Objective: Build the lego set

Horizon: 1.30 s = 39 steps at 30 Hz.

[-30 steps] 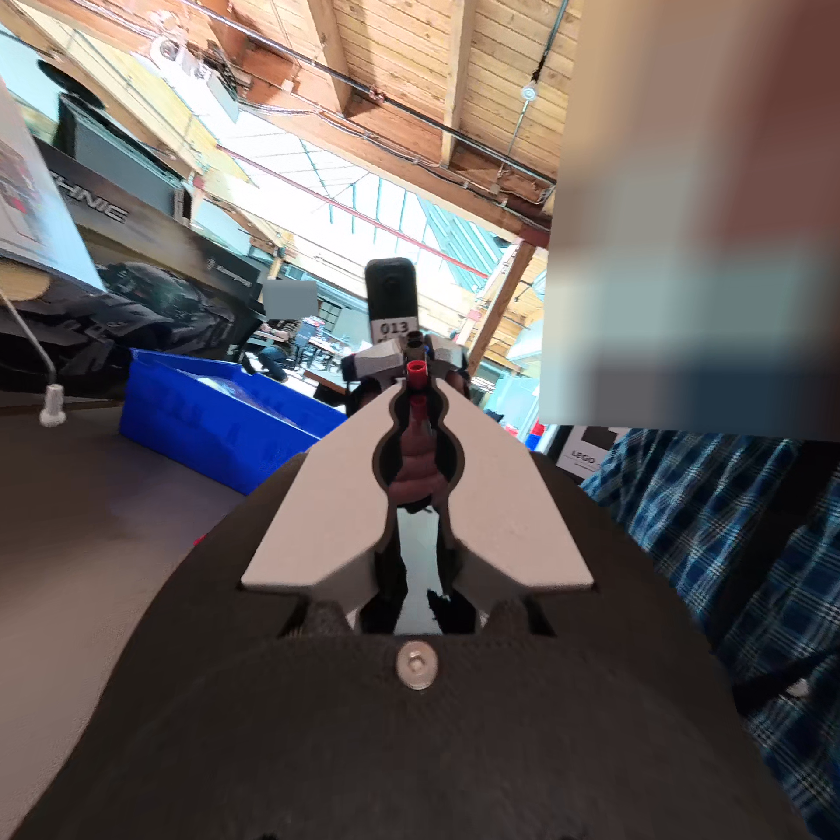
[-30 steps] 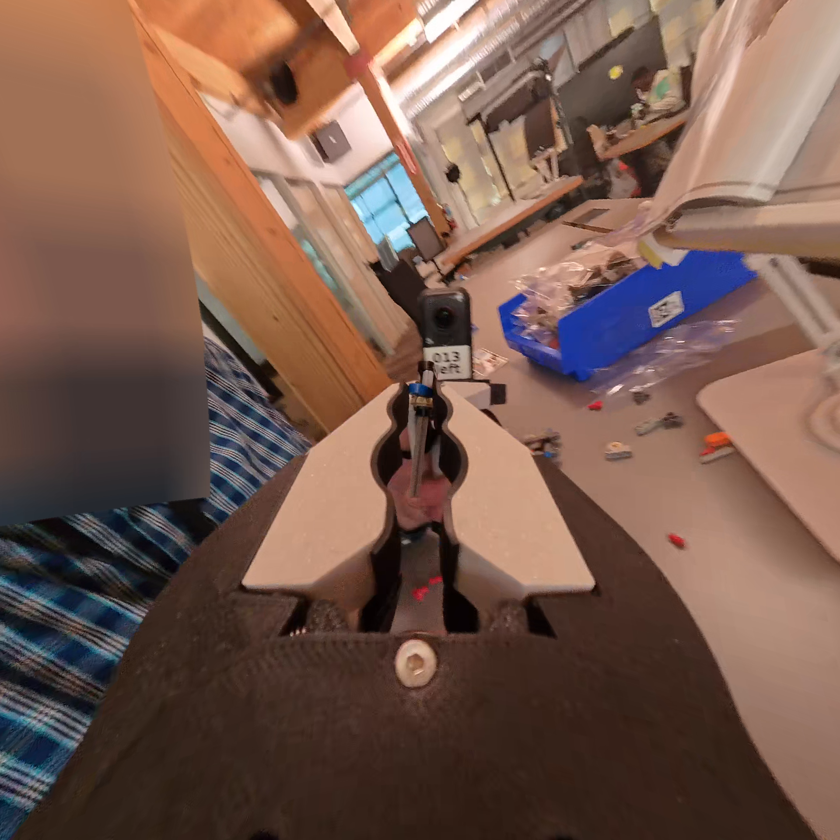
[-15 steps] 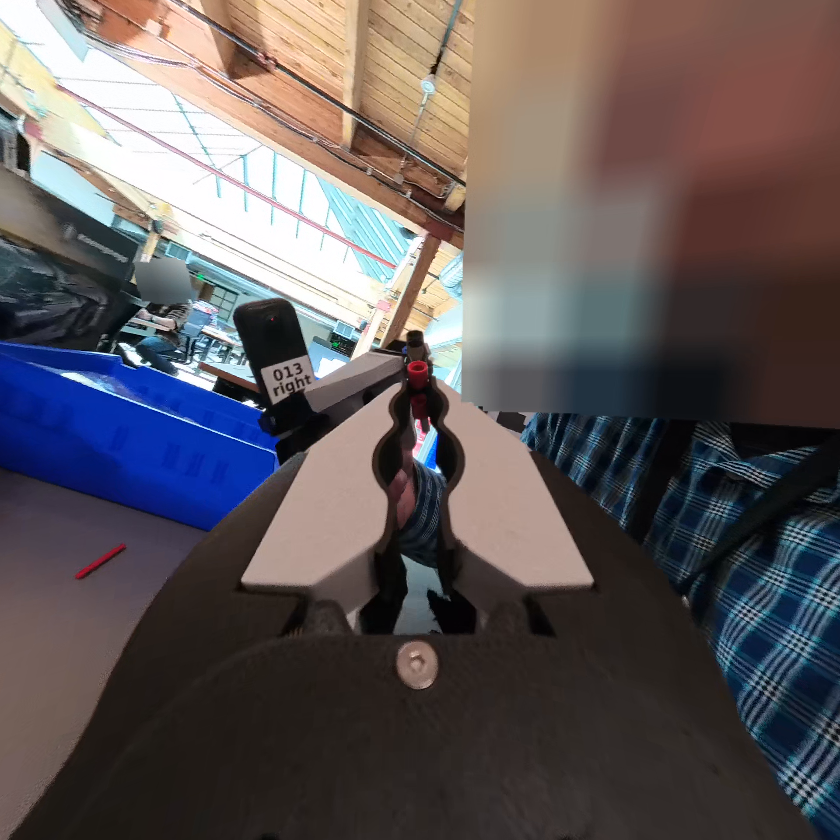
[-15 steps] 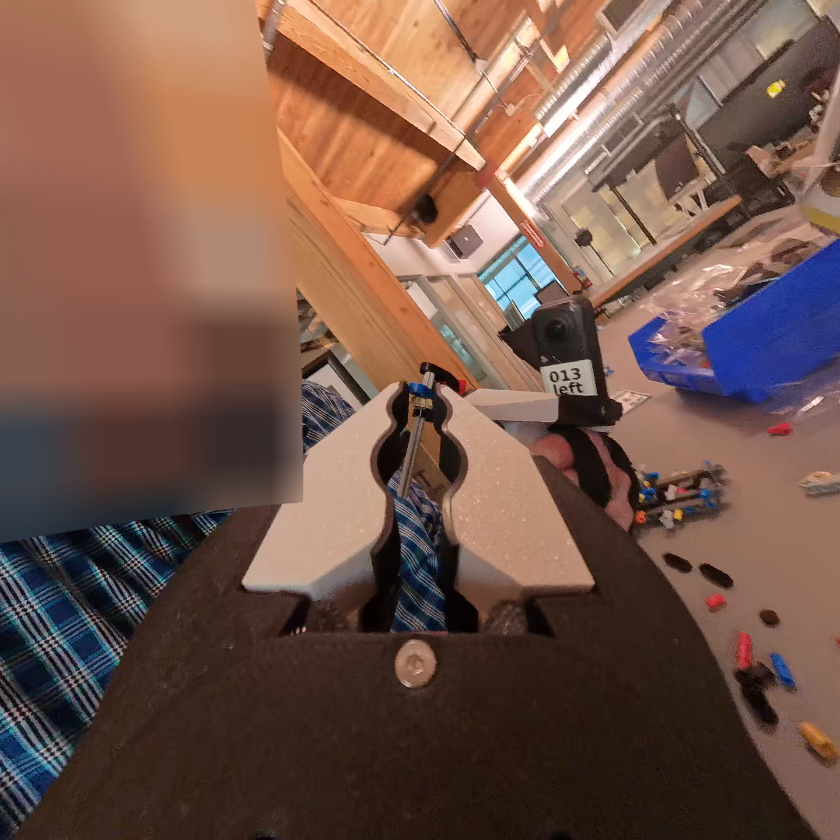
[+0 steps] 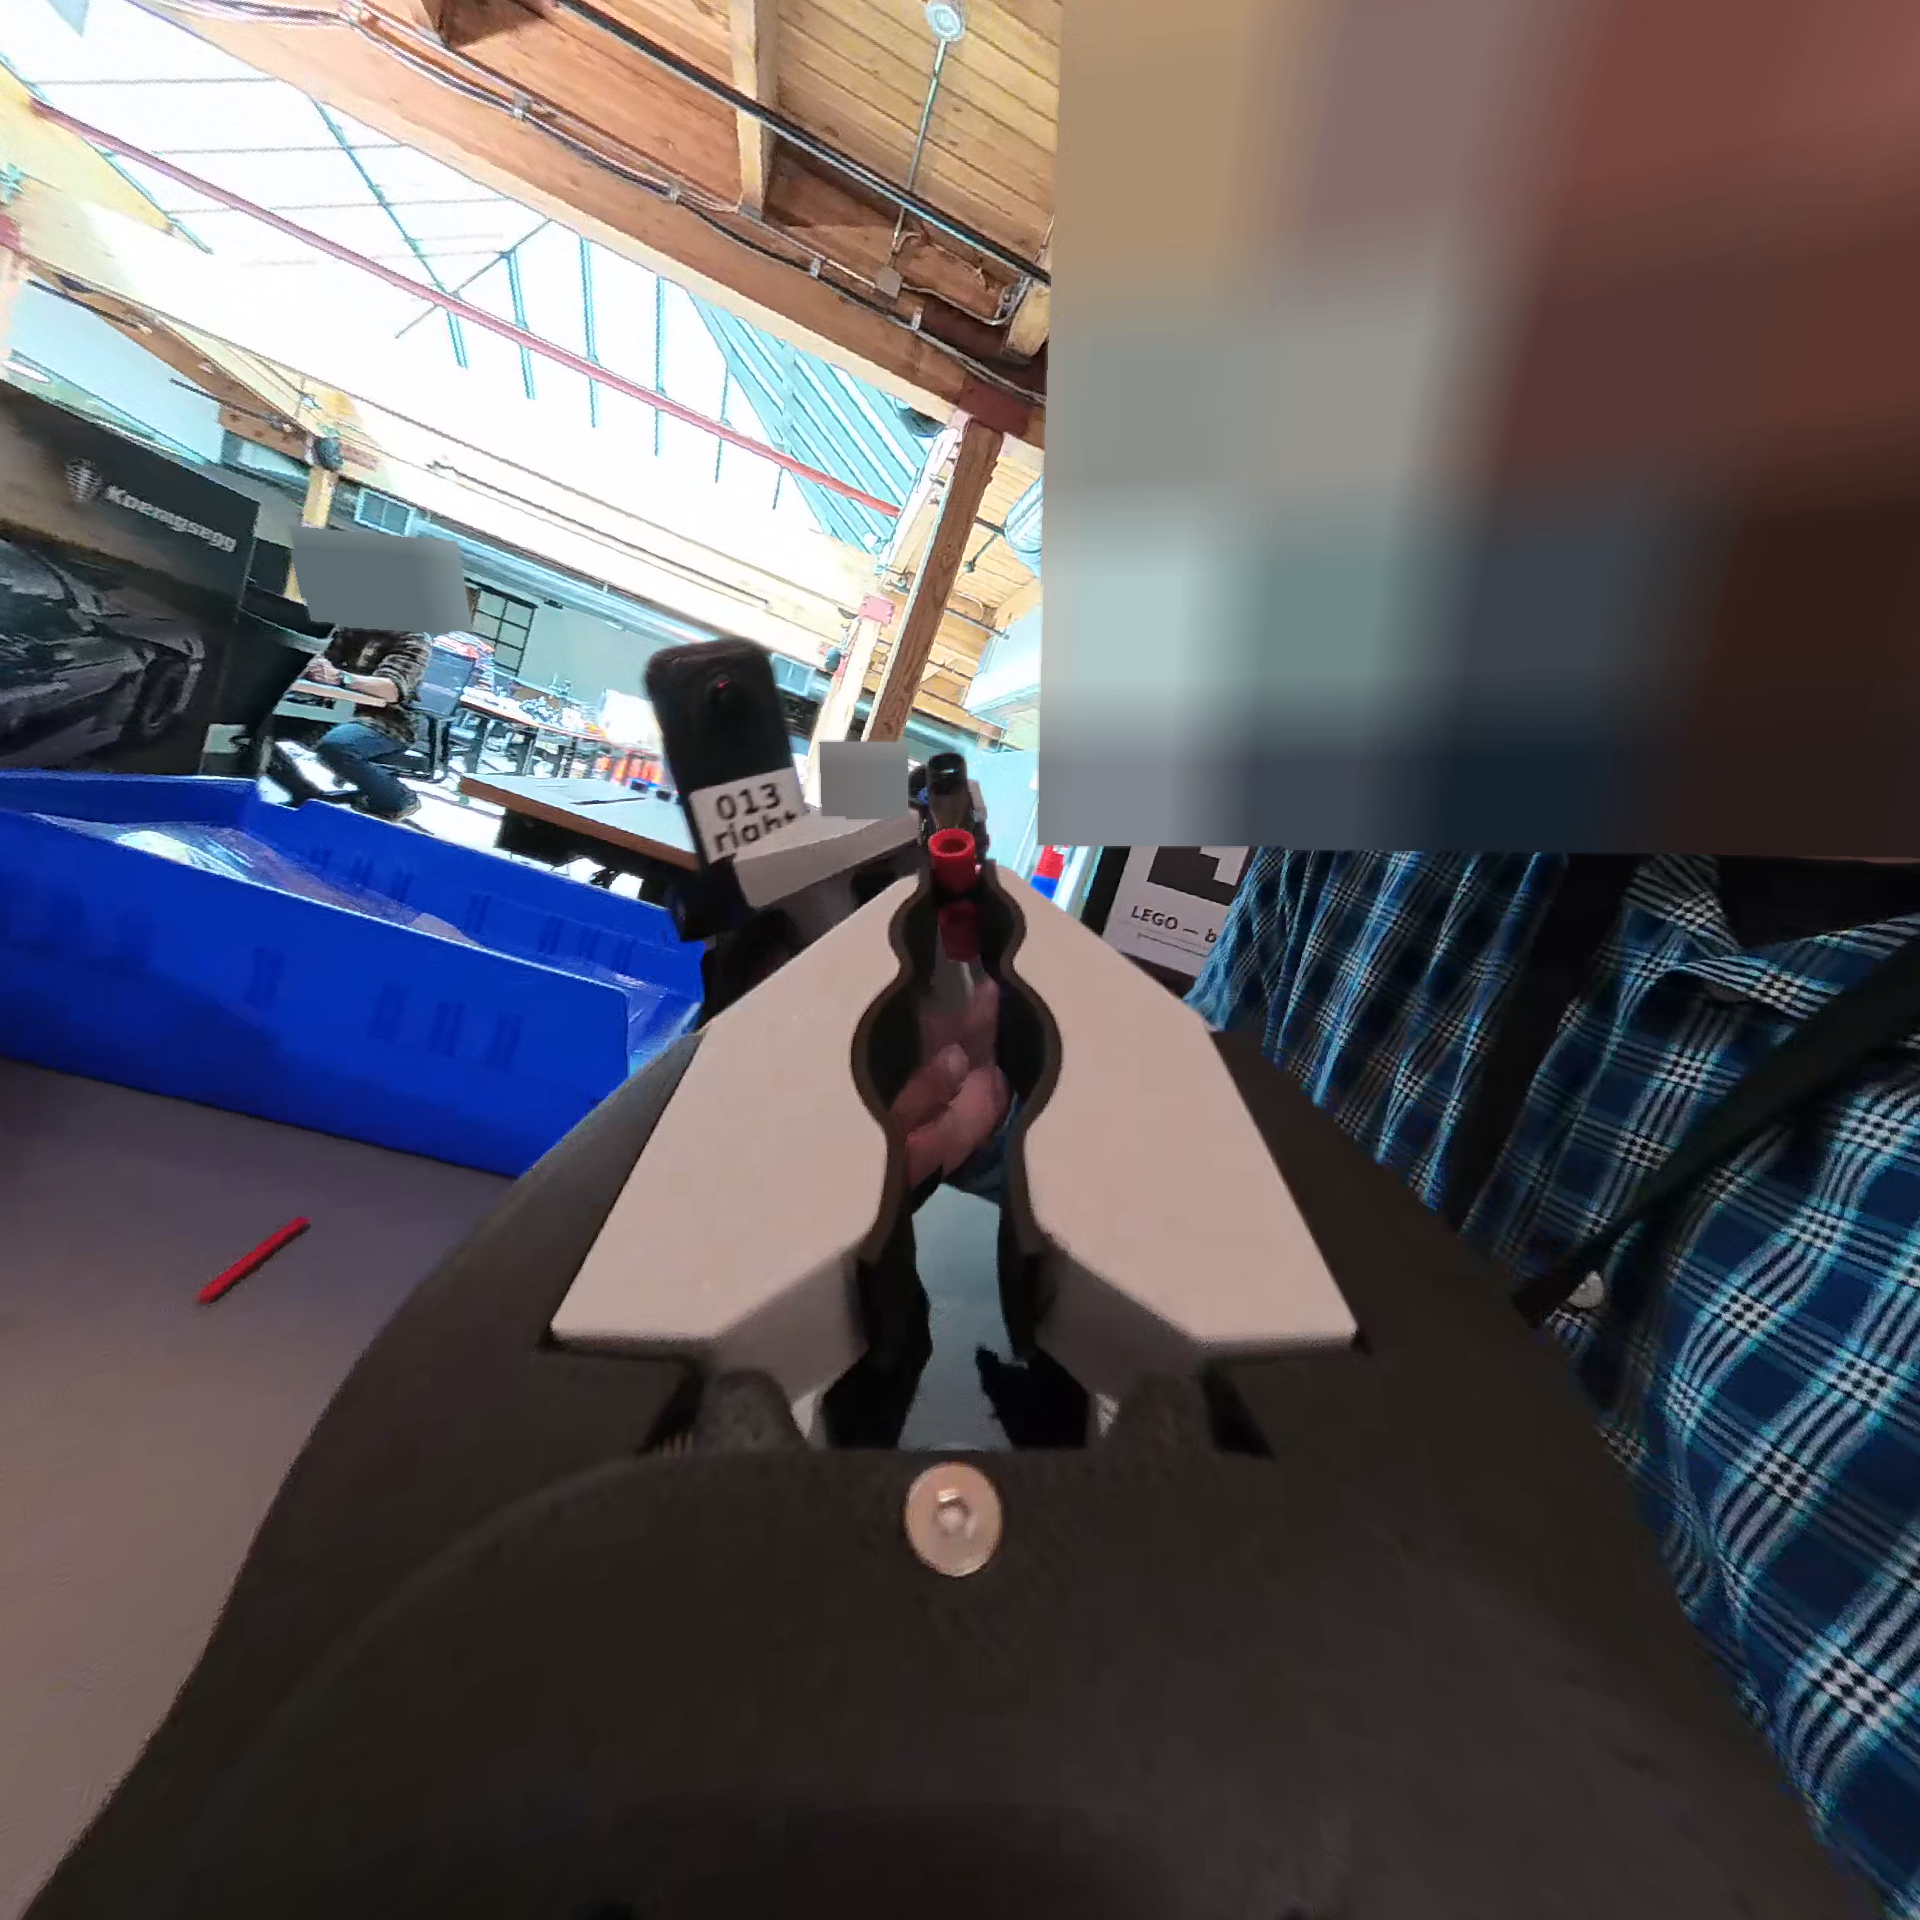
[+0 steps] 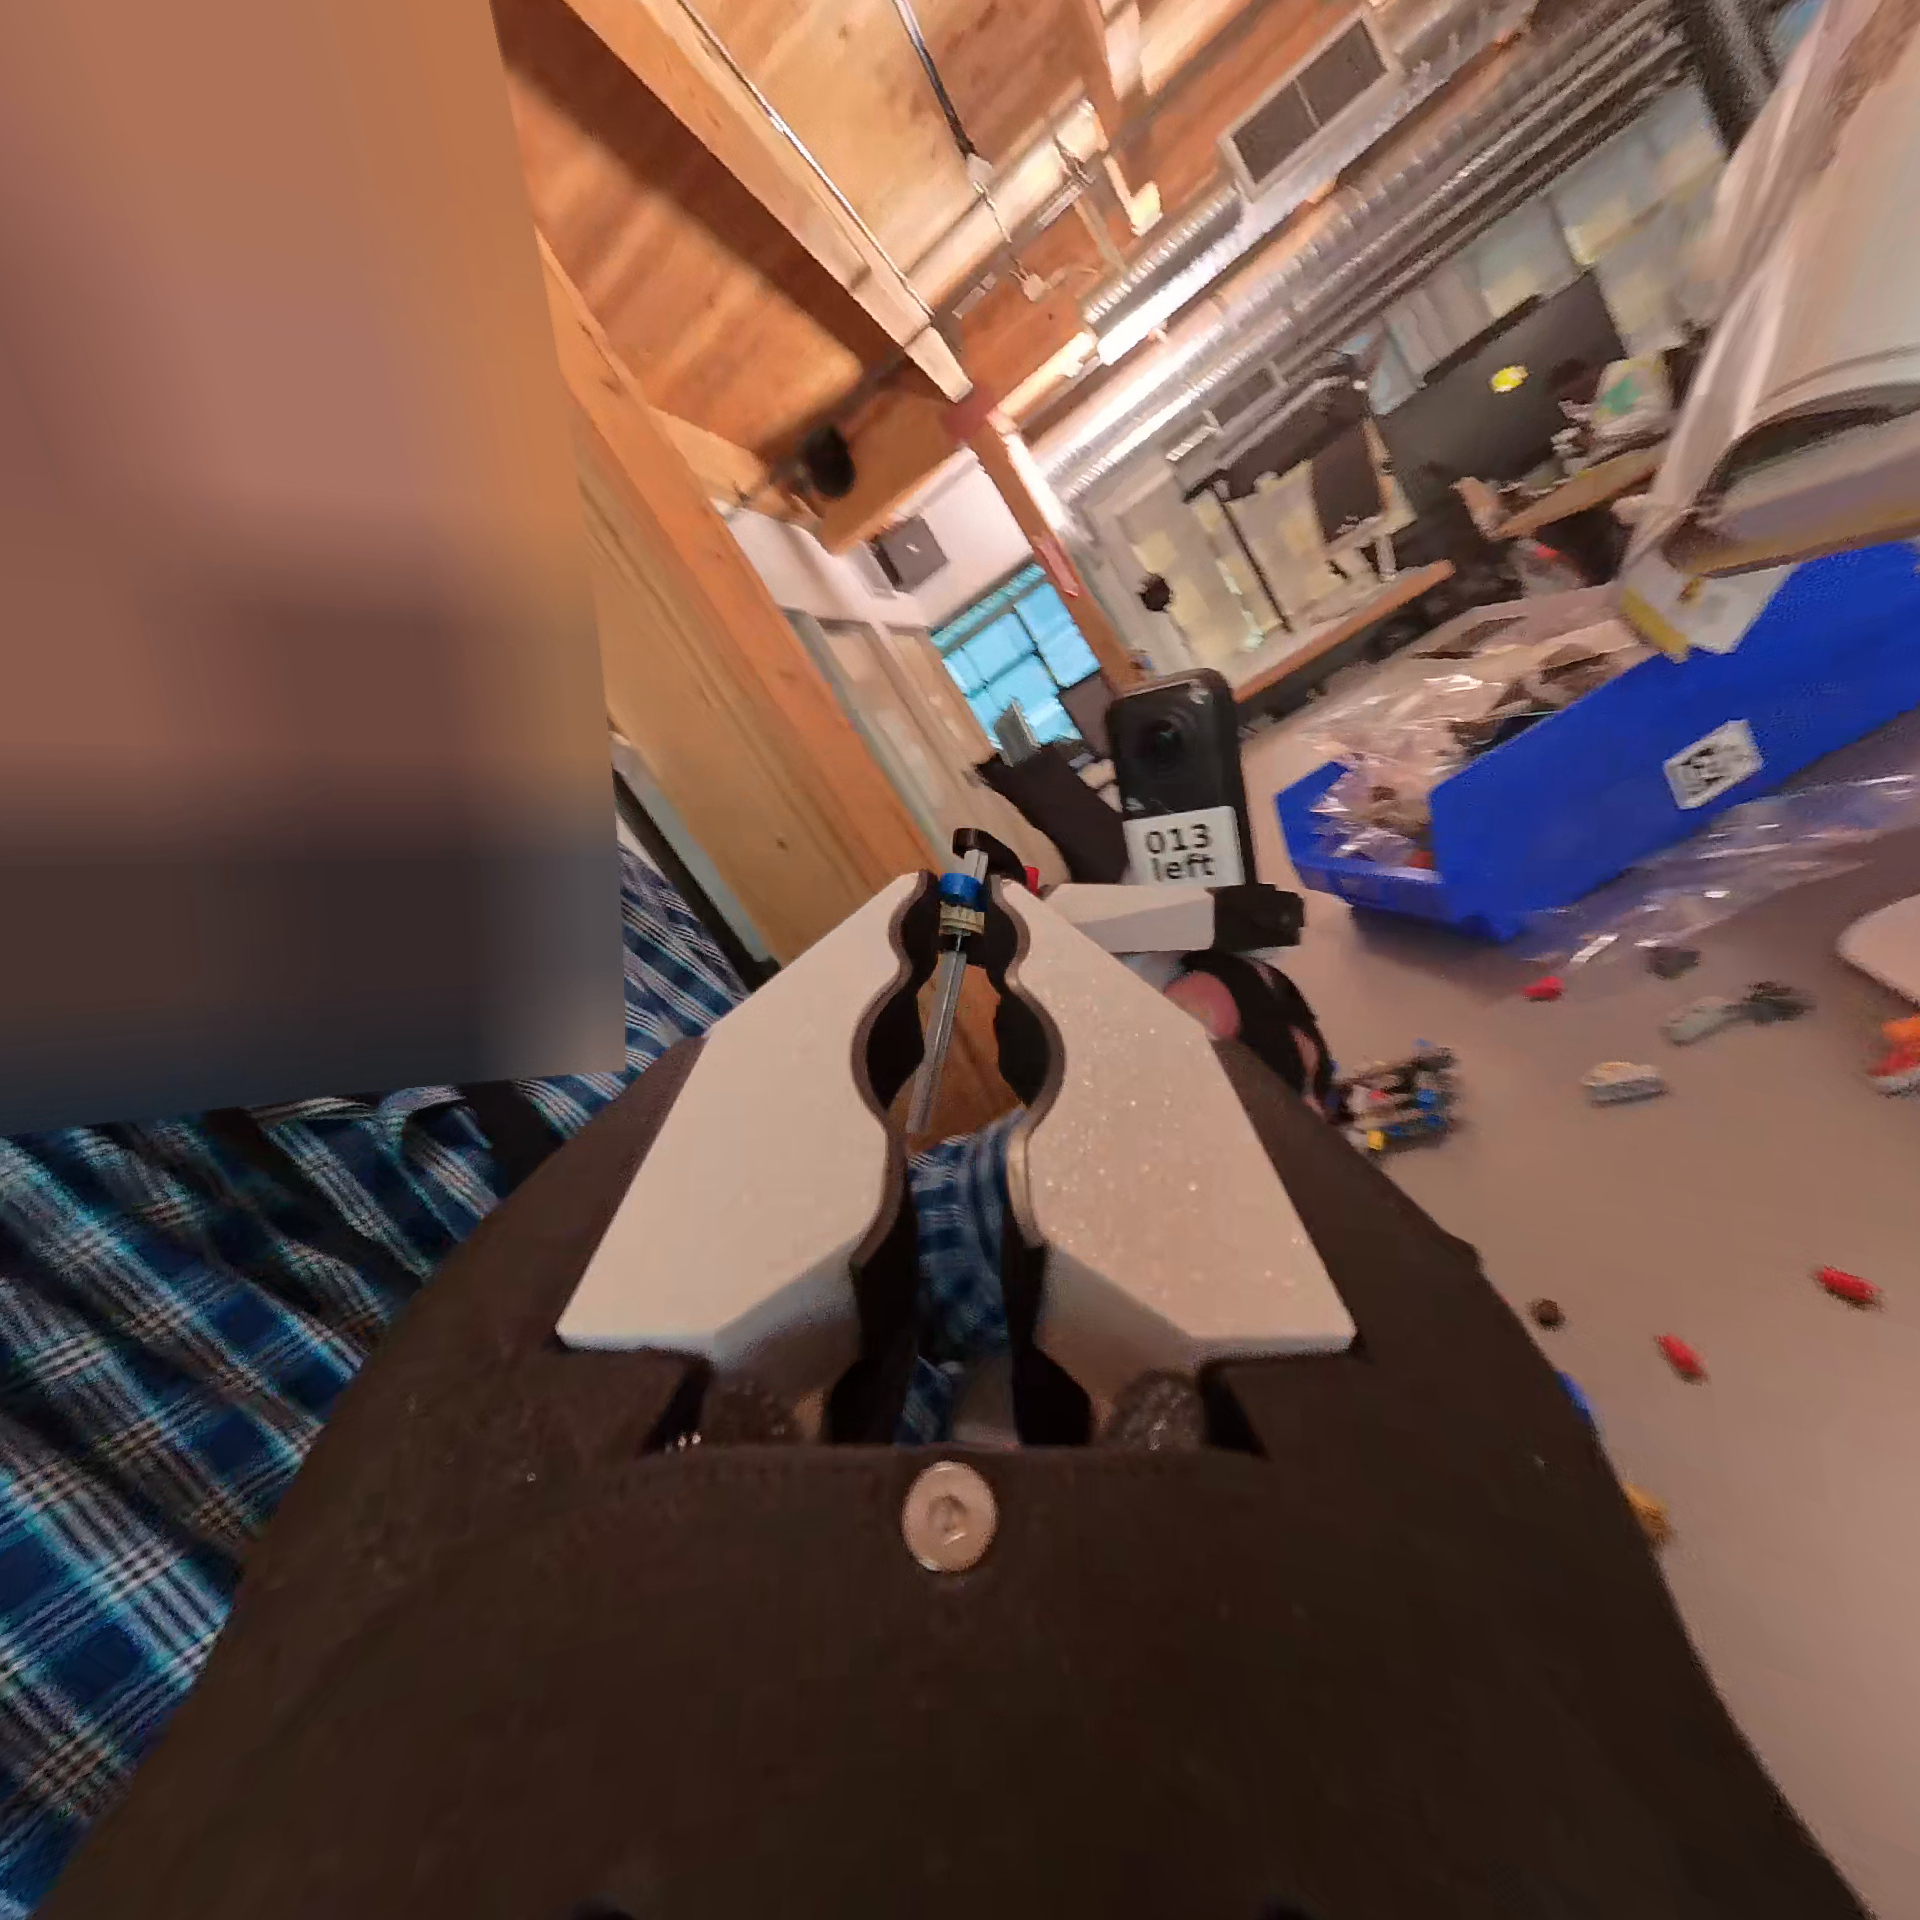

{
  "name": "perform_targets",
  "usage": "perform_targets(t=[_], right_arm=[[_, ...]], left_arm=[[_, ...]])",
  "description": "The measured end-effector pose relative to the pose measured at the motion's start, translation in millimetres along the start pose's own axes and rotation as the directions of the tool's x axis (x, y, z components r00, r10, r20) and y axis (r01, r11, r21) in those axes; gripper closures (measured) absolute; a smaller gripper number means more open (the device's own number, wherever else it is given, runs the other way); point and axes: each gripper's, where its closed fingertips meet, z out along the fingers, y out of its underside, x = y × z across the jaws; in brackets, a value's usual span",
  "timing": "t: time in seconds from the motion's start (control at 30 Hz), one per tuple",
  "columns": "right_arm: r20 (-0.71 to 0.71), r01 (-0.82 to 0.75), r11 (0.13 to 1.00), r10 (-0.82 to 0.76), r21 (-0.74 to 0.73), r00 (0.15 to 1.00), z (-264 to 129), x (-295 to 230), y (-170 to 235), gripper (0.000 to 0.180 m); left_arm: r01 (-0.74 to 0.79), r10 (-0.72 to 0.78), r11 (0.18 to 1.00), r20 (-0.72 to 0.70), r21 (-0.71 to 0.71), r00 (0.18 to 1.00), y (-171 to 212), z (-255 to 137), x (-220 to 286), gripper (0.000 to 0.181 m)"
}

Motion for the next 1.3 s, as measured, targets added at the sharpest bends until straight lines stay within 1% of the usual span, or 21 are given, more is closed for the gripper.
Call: perform_targets(t=[0.03, 0.13, 0.23, 0.3, 0.4, 0.47, 0.5, 0.57, 0.63, 0.77, 0.83, 0.87, 0.9, 0.97, 1.0, 1.07, 1.13, 1.23, 1.3], right_arm=[[-0.036, 0.035, 0.999, -0.035, -0.019, 0.999, -0.8, 1.3, -0.2, 0.175], [-0.136, 0.155, 0.985, -0.164, -0.079, 0.977, -3.4, 5.6, -0.1, 0.176], [-0.196, 0.235, 0.966, -0.252, -0.105, 0.948, -3.9, 7.9, -0.9, 0.176], [-0.204, 0.245, 0.966, -0.256, -0.08, 0.945, -2.8, 7.6, -2.1, 0.176], [-0.22, 0.217, 0.976, -0.216, -0.017, 0.951, -3.7, 11.6, -4.2, 0.176], [-0.24, 0.206, 0.979, -0.201, -0.005, 0.95, -6.1, 15.4, -5.1, 0.168], [-0.241, 0.203, 0.979, -0.201, -0.014, 0.95, -6.7, 15.5, -4.5, 0.164], [-0.27, 0.23, 0.973, -0.231, -0.037, 0.935, -8.8, 16.6, -5.1, 0.16], [-0.31, 0.249, 0.964, -0.265, -0.091, 0.913, -10.5, 20.7, -2.5, 0.161], [-0.369, 0.323, 0.937, -0.35, -0.135, 0.861, -14.1, 21.6, -6.6, 0.169], [-0.424, 0.396, 0.899, -0.437, -0.187, 0.793, -18.0, 24.4, -9.1, 0.169], [-0.456, 0.439, 0.867, -0.498, -0.237, 0.738, -20.3, 26.7, -9.0, 0.167], [-0.481, 0.492, 0.816, -0.577, -0.302, 0.66, -22.3, 28.4, -8.6, 0.165], [-0.471, 0.566, 0.686, -0.726, -0.457, 0.501, -21.1, 29.1, -2.3, 0.163], [-0.459, 0.584, 0.64, -0.767, -0.499, 0.449, -18.4, 27.9, -0.3, 0.162], [-0.458, 0.598, 0.578, -0.813, -0.555, 0.361, -16.6, 30.1, -0.5, 0.161], [-0.462, 0.599, 0.517, -0.848, -0.612, 0.26, -19.5, 36.4, -3.8, 0.156], [-0.439, 0.602, 0.485, -0.867, -0.635, 0.235, -16.1, 38.5, -1.1, 0.159], [-0.441, 0.599, 0.489, -0.865, -0.634, 0.24, -15.7, 39.6, -1.1, 0.16]], left_arm=[[-0.007, 0.007, 1.0, 0.012, -0.005, 1.0, 0.3, 0.1, -1.4, 0.175], [-0.006, 0.007, 1.0, 0.043, -0.017, 0.999, 2.2, -0.1, -6.7, 0.175], [0.0, 0.0, 1.0, 0.054, -0.011, 0.999, 1.8, -0.3, -9.1, 0.175], [0.004, -0.004, 1.0, 0.049, -0.002, 0.999, 0.4, -0.4, -8.6, 0.175], [0.01, -0.01, 1.0, 0.067, 0.004, 0.998, -0.3, -1.6, -12.3, 0.175], [0.007, -0.008, 1.0, 0.077, 0.009, 0.997, -0.9, -2.2, -13.6, 0.175], [0.005, -0.006, 1.0, 0.081, 0.011, 0.997, -1.3, -2.4, -14.1, 0.175], [0.0, -0.001, 1.0, 0.099, 0.009, 0.995, -1.1, -2.8, -16.7, 0.175], [-0.005, 0.005, 1.0, 0.107, 0.002, 0.994, -0.1, -2.4, -17.6, 0.175], [-0.025, 0.028, 0.999, 0.142, -0.026, 0.99, 3.8, -1.0, -21.7, 0.175], [-0.026, 0.03, 0.999, 0.169, -0.026, 0.985, 3.8, -2.0, -26.1, 0.175], [-0.024, 0.028, 0.999, 0.184, -0.022, 0.983, 3.5, -3.1, -28.7, 0.175], [-0.018, 0.021, 1.0, 0.198, -0.012, 0.98, 2.2, -4.4, -31.4, 0.175], [-0.001, 0.0, 1.0, 0.21, 0.006, 0.978, 0.4, -6.7, -34.9, 0.175], [0.004, -0.006, 1.0, 0.215, 0.01, 0.977, 0.2, -7.1, -36.2, 0.176], [0.006, -0.008, 1.0, 0.217, 0.007, 0.976, 1.1, -6.3, -36.5, 0.175], [0.002, -0.002, 1.0, 0.218, -0.001, 0.976, 2.4, -4.8, -36.0, 0.175], [0.0, 0.002, 1.0, 0.222, -0.007, 0.975, 3.3, -4.4, -36.0, 0.175], [0.003, -0.001, 1.0, 0.227, -0.008, 0.974, 3.6, -5.1, -37.0, 0.175]])
